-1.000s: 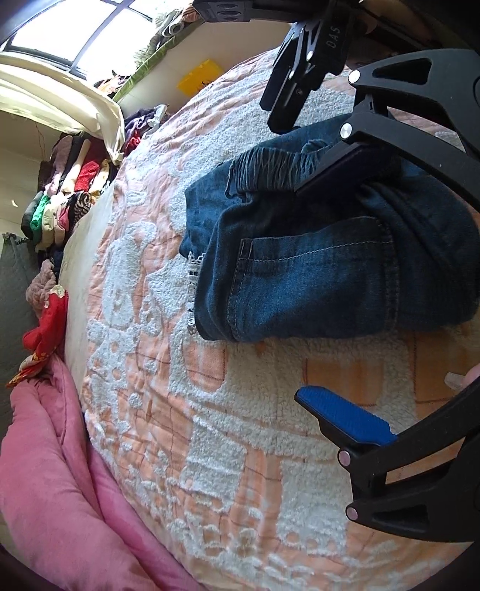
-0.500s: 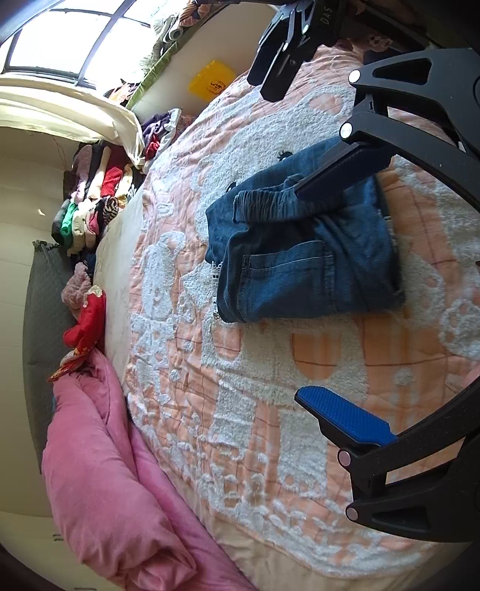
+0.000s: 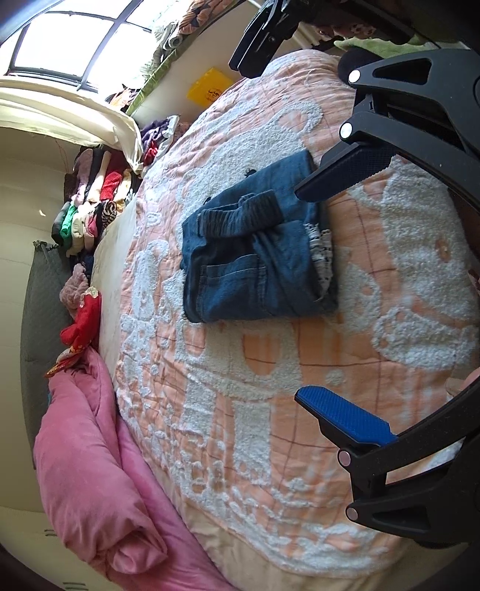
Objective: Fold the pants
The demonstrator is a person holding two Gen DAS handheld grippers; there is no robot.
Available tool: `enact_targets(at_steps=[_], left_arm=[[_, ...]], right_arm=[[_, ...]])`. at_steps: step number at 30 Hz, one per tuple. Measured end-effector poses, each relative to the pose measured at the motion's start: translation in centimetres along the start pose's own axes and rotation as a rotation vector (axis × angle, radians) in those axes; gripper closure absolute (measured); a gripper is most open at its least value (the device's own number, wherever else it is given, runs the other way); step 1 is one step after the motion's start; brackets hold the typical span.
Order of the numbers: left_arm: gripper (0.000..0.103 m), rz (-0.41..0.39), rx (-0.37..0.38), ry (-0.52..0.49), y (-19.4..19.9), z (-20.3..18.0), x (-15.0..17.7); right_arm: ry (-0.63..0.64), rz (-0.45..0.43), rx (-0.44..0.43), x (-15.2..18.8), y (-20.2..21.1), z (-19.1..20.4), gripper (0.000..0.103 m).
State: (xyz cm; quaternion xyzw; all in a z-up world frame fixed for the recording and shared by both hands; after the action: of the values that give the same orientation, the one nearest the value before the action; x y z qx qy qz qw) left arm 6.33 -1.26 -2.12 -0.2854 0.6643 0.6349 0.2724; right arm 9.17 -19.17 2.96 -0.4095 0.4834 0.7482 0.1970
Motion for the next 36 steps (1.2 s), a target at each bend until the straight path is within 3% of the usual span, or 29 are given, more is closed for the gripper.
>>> enact_targets(at_steps=[14,17,36], left_arm=[[0.009,0.097,-0.058,0.006,-1.7,0.4,4.6],[0.009,0.106,-0.084,-0.006,-2.1,0.5,5.0],[0.009,0.104,-0.075,-0.005,-2.1,0.4,5.0]], right_arm=[[-0.057,0.139,-0.011,6.8,-1.6,0.7,0.004],[-0.062,0.143,-0.007,7.2,-1.9,0.7,0.004],[-0.058,0.131,0.012,6.8,-1.9,0.2,0.004]])
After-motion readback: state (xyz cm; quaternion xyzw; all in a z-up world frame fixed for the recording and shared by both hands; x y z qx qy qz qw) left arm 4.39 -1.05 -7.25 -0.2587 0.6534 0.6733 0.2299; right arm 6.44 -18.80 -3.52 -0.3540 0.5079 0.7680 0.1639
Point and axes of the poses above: each gripper's, at about its wrist camera, not at the fingertips, and y roughly against the way its jaws point, z to its left, x to its underside, the point moved 7 cm from there along -y, roughly the way its jaws point, and after that the axes turned 10 degrees about -x, right-handed, at the moved point
